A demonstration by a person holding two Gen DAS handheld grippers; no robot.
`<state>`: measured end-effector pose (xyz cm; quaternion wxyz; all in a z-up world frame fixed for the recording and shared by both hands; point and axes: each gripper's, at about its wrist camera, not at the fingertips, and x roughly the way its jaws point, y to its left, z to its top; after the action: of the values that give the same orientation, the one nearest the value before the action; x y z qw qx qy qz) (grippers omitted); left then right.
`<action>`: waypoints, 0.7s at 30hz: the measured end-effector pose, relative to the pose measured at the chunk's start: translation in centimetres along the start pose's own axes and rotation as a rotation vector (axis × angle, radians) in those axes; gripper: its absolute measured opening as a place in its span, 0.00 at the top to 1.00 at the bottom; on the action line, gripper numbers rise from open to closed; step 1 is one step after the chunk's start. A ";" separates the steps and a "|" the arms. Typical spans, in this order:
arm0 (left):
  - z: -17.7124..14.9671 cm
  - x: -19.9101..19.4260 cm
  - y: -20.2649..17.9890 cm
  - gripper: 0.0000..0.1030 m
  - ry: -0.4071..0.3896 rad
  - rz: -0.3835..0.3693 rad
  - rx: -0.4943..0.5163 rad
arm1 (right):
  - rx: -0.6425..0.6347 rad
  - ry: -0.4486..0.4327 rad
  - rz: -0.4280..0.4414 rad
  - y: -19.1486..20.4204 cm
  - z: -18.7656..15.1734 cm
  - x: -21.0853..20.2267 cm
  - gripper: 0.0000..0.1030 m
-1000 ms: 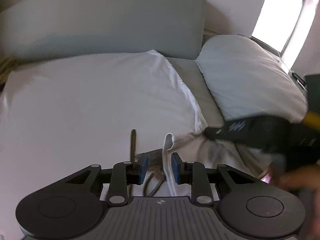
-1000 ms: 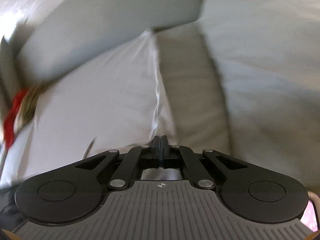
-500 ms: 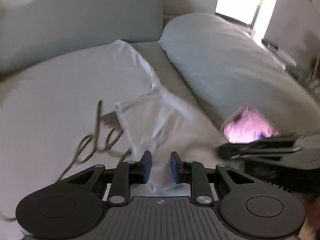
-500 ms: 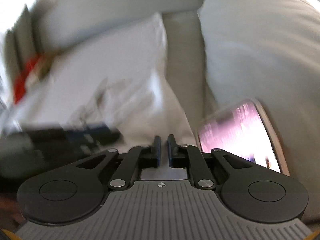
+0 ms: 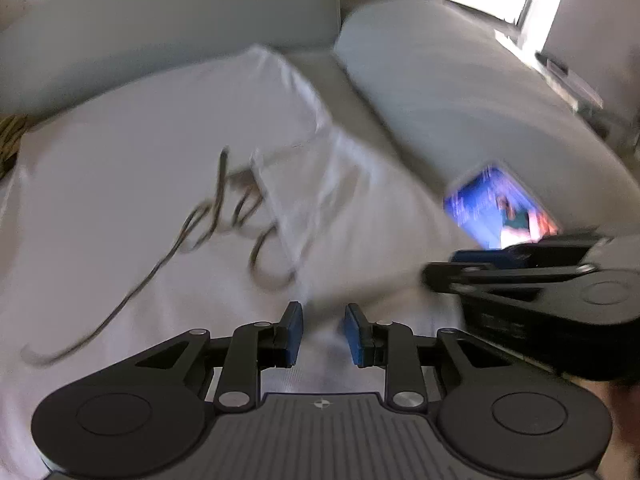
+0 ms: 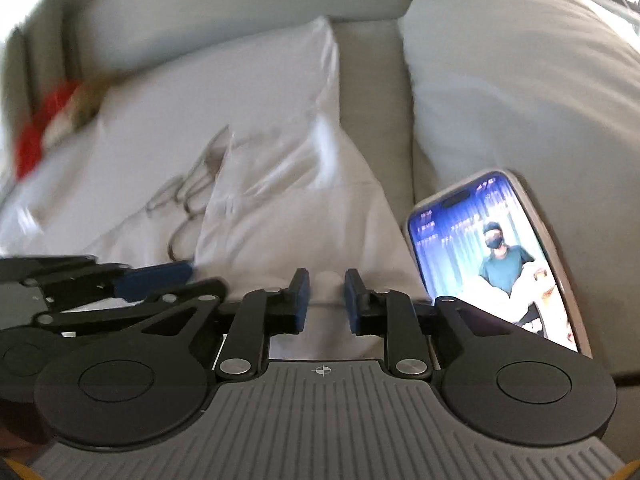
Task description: Fold clothes
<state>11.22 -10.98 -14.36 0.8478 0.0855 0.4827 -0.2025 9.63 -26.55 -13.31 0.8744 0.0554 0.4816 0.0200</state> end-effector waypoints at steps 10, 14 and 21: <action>-8.6 -9.1 7.3 0.48 -0.112 0.085 -0.385 | -0.164 -0.014 0.090 6.4 -2.9 -7.5 0.40; -10.2 -11.3 9.9 0.36 -0.110 0.146 -0.476 | -0.228 0.057 0.166 10.7 -2.5 -6.6 0.39; -12.2 -14.6 14.0 0.32 -0.207 0.244 -0.578 | -0.208 0.111 0.214 13.7 -2.0 -6.0 0.39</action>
<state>1.03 9.62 -9.00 0.8995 -0.1223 0.4177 0.0382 4.98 -13.32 -7.77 0.8403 0.0145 0.5159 0.1658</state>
